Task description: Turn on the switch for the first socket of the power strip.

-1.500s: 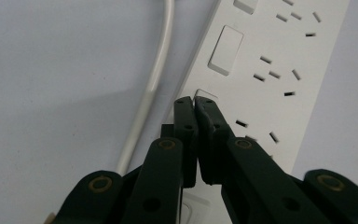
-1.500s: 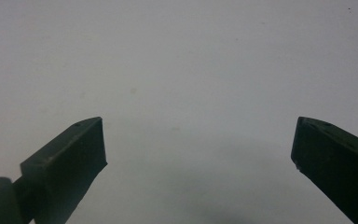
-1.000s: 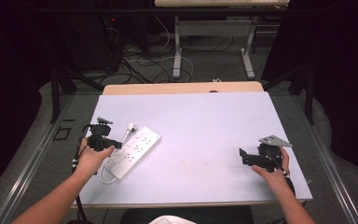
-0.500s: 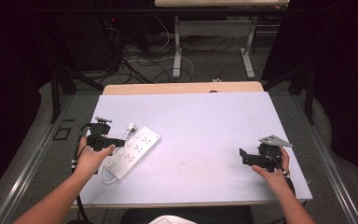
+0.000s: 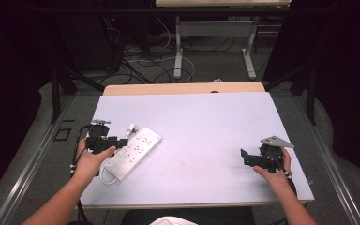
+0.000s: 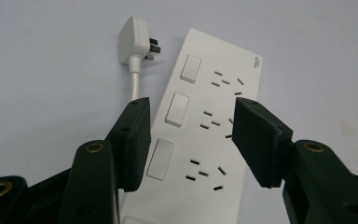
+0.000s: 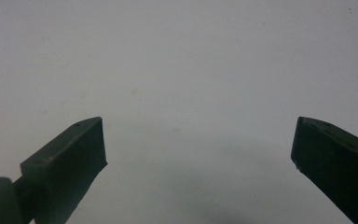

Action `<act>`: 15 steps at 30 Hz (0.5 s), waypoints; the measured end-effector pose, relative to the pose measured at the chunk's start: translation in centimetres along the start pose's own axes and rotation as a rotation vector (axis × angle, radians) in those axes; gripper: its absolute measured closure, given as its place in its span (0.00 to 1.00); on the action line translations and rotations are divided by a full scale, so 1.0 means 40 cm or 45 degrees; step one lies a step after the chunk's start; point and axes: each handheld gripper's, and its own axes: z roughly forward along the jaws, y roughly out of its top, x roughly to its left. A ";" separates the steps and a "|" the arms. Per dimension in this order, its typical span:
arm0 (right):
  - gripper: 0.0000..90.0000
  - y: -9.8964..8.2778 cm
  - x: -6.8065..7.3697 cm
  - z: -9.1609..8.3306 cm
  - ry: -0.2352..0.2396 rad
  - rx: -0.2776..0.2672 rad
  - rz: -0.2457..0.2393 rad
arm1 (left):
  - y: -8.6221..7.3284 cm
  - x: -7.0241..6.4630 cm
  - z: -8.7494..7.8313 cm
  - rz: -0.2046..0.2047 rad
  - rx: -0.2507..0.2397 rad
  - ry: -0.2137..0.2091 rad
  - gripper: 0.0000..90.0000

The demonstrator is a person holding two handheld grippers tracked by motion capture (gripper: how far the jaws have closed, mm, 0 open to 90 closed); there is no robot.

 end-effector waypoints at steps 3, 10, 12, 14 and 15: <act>0.02 0.000 0.000 0.000 -0.001 -0.002 0.001 | -0.007 -0.001 -0.004 0.024 -0.017 0.007 0.49; 0.03 0.000 0.000 0.000 -0.001 -0.002 -0.003 | -0.021 -0.003 -0.016 0.059 -0.092 -0.019 0.41; 0.03 0.000 0.001 0.000 0.000 -0.002 -0.002 | -0.023 -0.003 -0.019 0.067 -0.090 -0.033 0.40; 0.02 0.000 0.001 0.001 0.001 0.000 -0.001 | -0.027 -0.006 -0.020 0.060 -0.113 -0.032 0.39; 0.02 0.000 0.002 0.001 0.001 -0.001 -0.003 | -0.029 -0.007 -0.019 0.052 -0.126 -0.036 0.39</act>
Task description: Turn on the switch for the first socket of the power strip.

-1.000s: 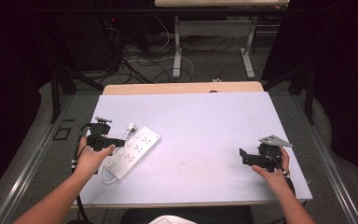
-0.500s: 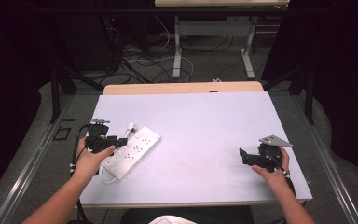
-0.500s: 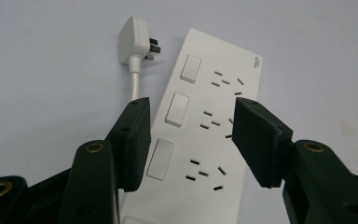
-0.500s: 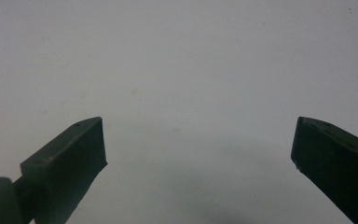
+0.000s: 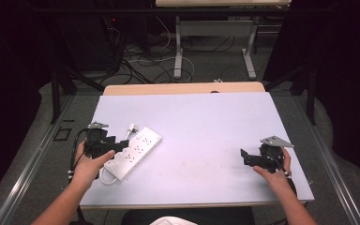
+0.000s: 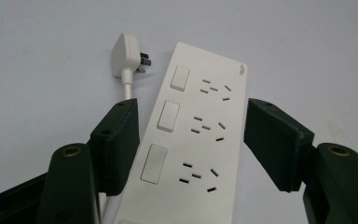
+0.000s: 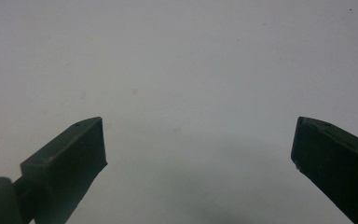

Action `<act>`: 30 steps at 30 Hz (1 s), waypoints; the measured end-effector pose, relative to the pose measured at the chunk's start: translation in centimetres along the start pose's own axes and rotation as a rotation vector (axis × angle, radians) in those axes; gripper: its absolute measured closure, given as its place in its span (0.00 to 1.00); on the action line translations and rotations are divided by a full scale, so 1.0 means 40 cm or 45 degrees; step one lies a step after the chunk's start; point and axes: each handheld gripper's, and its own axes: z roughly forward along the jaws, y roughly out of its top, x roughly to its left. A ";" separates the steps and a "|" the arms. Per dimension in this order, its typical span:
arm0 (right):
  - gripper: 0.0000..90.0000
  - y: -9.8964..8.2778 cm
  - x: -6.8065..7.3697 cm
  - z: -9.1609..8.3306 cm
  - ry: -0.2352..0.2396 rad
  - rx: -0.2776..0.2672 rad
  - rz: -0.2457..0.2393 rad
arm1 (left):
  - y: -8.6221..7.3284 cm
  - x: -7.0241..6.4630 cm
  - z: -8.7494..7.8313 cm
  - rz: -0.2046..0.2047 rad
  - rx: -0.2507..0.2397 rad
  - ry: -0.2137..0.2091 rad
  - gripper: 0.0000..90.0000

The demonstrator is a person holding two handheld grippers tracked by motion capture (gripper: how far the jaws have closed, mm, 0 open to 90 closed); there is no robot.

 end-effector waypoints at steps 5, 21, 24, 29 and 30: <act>0.02 0.000 -0.001 -0.001 -0.001 0.000 -0.001 | -0.013 0.000 -0.002 -0.020 -0.034 -0.012 0.37; 0.02 0.000 0.000 0.000 0.001 0.000 -0.001 | -0.058 -0.012 -0.003 -0.071 -0.164 -0.051 0.21; 0.02 0.000 -0.001 0.000 0.001 0.002 -0.002 | -0.061 -0.016 -0.006 -0.064 -0.175 -0.053 0.18; 0.03 0.000 -0.002 -0.001 0.001 -0.001 -0.003 | -0.066 -0.023 -0.010 -0.045 -0.200 -0.063 0.16; 0.02 0.000 -0.002 -0.001 0.001 -0.001 -0.003 | -0.066 -0.023 -0.012 -0.035 -0.193 -0.068 0.15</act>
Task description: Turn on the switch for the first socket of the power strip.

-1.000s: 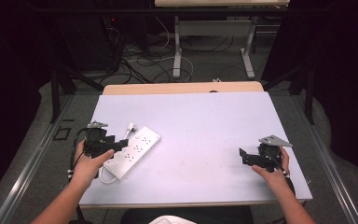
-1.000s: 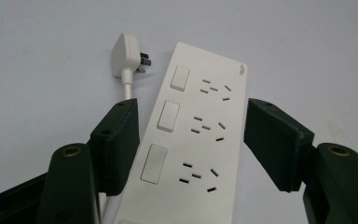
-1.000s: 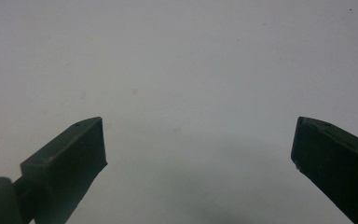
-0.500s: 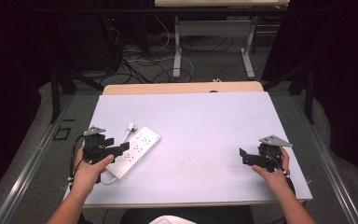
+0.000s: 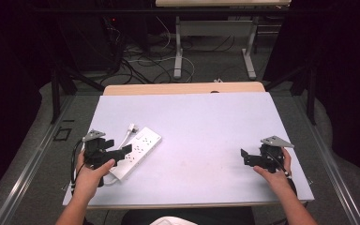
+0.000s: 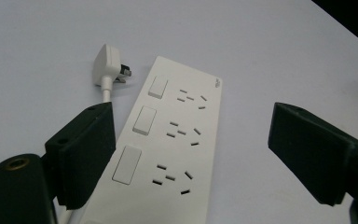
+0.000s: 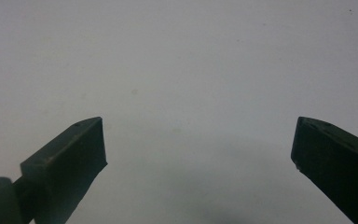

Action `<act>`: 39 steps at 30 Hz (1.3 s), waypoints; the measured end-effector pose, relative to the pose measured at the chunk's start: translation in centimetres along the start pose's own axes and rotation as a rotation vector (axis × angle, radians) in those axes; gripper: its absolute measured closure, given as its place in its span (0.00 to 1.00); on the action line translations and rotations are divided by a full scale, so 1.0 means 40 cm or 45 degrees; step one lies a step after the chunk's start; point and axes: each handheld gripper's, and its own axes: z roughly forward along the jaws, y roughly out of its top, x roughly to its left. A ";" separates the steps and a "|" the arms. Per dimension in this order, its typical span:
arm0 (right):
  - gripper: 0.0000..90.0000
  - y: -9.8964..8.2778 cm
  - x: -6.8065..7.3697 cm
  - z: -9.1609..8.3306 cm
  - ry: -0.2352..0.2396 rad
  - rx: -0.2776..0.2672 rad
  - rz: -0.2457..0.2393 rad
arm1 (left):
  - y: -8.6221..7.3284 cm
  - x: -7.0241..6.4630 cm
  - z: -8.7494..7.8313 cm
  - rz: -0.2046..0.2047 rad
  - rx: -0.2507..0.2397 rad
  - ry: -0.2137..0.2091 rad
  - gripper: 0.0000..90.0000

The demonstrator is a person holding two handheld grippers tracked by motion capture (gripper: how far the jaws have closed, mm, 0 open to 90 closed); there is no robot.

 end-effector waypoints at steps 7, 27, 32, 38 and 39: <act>0.02 0.000 0.000 0.000 0.000 0.000 0.000 | -0.012 -0.001 0.003 -0.015 -0.010 -0.014 0.06; 0.03 -0.001 0.000 0.003 0.005 0.003 -0.003 | -0.052 -0.026 0.037 0.105 0.073 -0.055 0.00; 0.02 0.000 0.000 0.002 0.009 0.007 -0.009 | -0.059 -0.037 0.050 0.142 0.093 -0.061 0.00; 0.03 0.000 0.000 0.002 0.010 0.002 -0.008 | -0.066 -0.054 0.063 0.179 0.094 -0.062 0.00; 0.03 0.000 0.000 0.003 0.013 -0.001 -0.009 | -0.066 -0.055 0.066 0.190 0.093 -0.062 0.00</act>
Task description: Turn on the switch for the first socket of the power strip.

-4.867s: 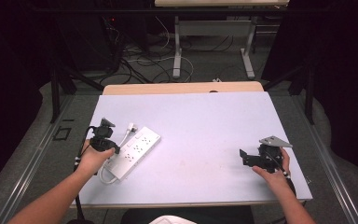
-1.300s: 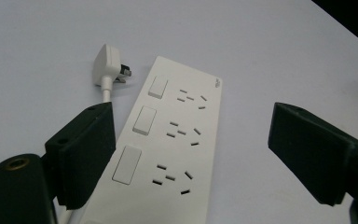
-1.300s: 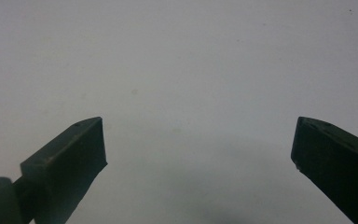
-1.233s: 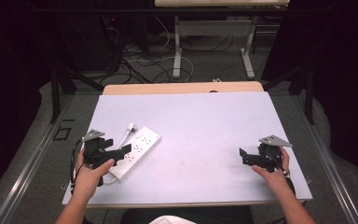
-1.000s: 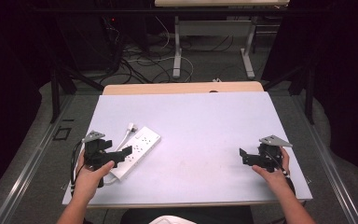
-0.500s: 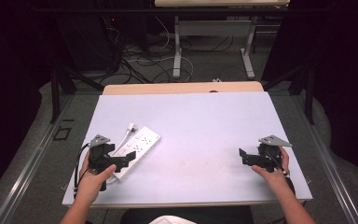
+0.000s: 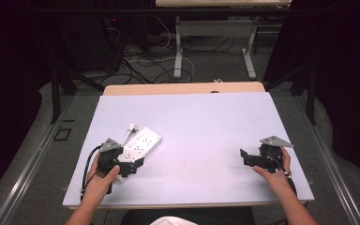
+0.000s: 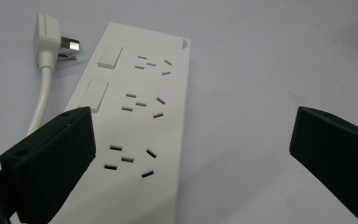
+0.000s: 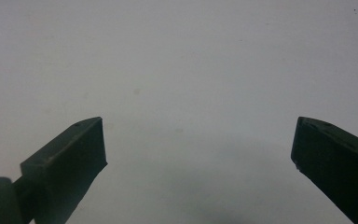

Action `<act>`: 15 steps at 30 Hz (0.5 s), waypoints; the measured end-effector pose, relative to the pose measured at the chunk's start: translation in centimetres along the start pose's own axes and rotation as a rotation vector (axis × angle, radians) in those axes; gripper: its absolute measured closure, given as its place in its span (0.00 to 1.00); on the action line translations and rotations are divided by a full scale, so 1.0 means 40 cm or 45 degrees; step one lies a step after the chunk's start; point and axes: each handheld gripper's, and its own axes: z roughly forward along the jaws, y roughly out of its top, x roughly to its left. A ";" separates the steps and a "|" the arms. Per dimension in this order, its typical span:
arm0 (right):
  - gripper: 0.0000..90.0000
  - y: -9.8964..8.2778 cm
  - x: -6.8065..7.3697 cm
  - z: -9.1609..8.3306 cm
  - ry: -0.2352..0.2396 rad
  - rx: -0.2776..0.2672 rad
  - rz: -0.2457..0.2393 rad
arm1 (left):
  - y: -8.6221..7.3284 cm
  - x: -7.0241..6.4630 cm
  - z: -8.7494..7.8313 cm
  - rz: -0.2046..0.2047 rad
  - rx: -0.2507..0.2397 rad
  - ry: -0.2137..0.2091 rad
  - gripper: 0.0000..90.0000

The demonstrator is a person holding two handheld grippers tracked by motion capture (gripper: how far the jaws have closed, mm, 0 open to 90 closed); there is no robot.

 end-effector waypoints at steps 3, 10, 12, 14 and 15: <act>0.03 0.000 0.001 0.000 0.000 0.000 -0.001 | -0.002 -0.004 0.007 0.021 0.004 0.009 0.00; 0.02 0.000 0.000 -0.001 -0.001 0.000 -0.002 | -0.012 -0.006 0.018 0.022 0.016 0.005 0.00; 0.03 0.000 0.000 -0.001 -0.001 -0.001 -0.004 | -0.013 -0.005 0.019 0.025 0.011 0.009 0.00; 0.02 0.001 -0.001 -0.002 0.001 0.002 -0.004 | -0.015 -0.005 0.020 0.018 0.006 0.006 0.00; 0.02 0.001 -0.001 -0.002 0.000 0.000 -0.004 | -0.015 -0.002 0.019 0.033 0.013 0.014 0.00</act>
